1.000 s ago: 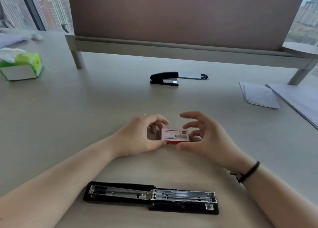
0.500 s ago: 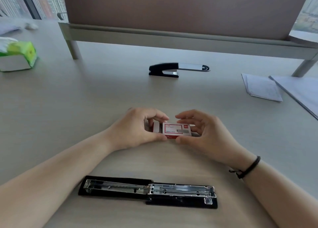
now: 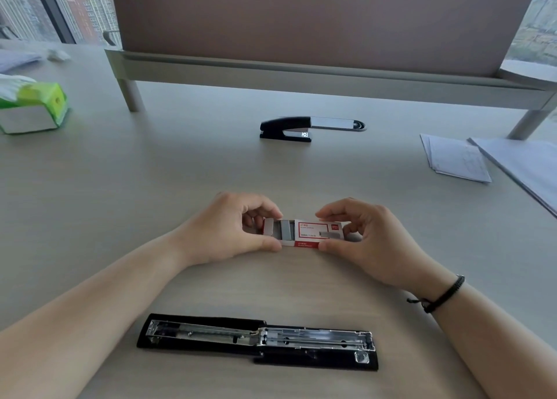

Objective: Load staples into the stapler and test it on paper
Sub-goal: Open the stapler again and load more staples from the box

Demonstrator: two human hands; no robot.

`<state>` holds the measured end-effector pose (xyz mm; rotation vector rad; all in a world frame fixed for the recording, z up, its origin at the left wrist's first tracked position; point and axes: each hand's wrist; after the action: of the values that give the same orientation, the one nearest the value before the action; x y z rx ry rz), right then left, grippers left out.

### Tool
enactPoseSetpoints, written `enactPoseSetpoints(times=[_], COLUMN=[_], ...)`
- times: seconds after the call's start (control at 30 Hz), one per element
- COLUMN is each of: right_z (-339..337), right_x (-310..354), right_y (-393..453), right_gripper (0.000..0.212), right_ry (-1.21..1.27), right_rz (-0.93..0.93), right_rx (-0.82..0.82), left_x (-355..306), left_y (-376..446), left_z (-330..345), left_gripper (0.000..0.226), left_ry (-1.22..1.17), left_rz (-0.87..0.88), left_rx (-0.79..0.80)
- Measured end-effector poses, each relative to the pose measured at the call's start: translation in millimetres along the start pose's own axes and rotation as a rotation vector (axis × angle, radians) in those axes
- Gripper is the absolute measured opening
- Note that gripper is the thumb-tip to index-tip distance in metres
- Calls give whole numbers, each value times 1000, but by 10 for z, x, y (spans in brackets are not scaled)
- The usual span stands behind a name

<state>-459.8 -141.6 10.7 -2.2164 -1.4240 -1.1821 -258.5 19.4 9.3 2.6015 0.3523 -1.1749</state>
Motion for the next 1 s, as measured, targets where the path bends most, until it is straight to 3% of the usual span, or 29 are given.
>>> enactPoseSetpoints(times=[0.17, 0.47, 0.73, 1.0], right_z=[6, 11, 18, 19], right_x=[-19, -44, -56, -57], right_y=[-8, 3, 1, 1], right_gripper=[37, 36, 36, 34], right_ry=[16, 29, 55, 52], right_rz=[-3, -8, 0, -4], right_rx=[0, 9, 9, 11], left_x=[23, 22, -90, -191], left_y=[-12, -15, 9, 53], left_z=[-25, -25, 48, 98], left_gripper=[22, 9, 17, 20], left_ry=[-16, 64, 285, 333], left_rz=[42, 57, 2, -90], left_rx=[17, -41, -152, -195])
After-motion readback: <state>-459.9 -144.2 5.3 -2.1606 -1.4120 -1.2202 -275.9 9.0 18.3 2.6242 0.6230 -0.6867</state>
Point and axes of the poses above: each hand's wrist, its own y-axis towards the middle knuckle, its own z-axis out of the palm, x = y × z
